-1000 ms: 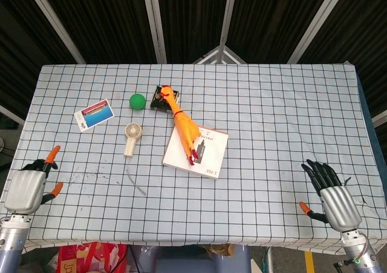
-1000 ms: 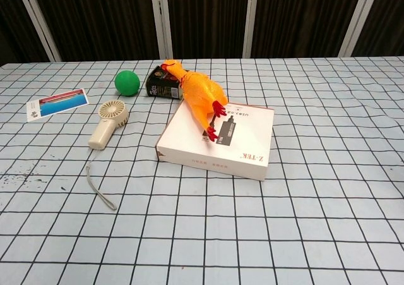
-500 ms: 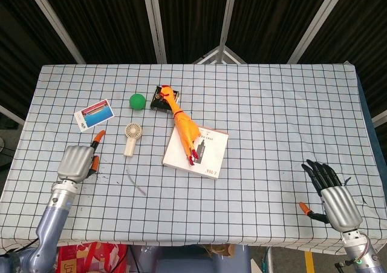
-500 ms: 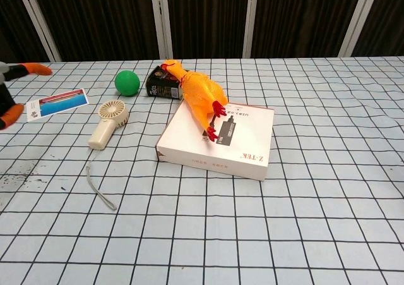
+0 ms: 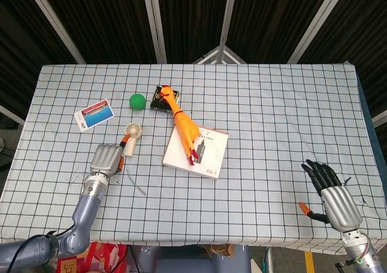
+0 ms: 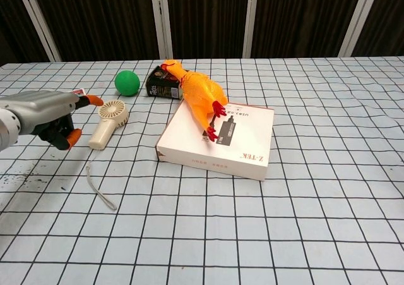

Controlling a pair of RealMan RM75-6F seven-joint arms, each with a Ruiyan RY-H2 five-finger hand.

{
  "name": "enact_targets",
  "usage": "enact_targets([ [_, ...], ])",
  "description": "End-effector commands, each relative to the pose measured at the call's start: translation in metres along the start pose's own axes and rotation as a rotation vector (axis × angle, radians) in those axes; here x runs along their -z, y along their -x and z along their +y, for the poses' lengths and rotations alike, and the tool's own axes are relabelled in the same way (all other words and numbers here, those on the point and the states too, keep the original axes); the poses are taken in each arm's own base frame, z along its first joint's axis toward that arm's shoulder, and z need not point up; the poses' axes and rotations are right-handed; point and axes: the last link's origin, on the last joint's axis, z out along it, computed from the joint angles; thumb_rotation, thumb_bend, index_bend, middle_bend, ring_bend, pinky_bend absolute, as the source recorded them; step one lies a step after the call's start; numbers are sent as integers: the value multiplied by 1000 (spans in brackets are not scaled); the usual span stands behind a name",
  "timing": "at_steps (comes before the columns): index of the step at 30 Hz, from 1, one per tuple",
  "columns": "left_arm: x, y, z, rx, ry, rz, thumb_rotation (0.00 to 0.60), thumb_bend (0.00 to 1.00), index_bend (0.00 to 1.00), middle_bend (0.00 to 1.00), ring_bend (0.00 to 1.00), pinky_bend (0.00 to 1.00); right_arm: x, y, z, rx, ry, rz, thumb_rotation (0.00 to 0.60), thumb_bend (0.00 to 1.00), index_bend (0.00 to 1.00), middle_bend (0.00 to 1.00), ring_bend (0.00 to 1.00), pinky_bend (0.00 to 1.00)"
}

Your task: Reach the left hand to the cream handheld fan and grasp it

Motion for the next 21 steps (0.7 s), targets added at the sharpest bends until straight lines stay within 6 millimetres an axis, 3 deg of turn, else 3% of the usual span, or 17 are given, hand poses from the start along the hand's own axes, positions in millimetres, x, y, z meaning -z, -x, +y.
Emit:
enact_targets([
  [1,-3,2,2,-7,-7,-4,600,826,74,898,765,896,0,0,0,-1,0,0,600,290,0,0,0,61],
  [21,-9,17,3,-36,-26,-32,600,826,119,899,765,897,0,0,0,-1,-1,-1,600,290,0,0,0,61],
])
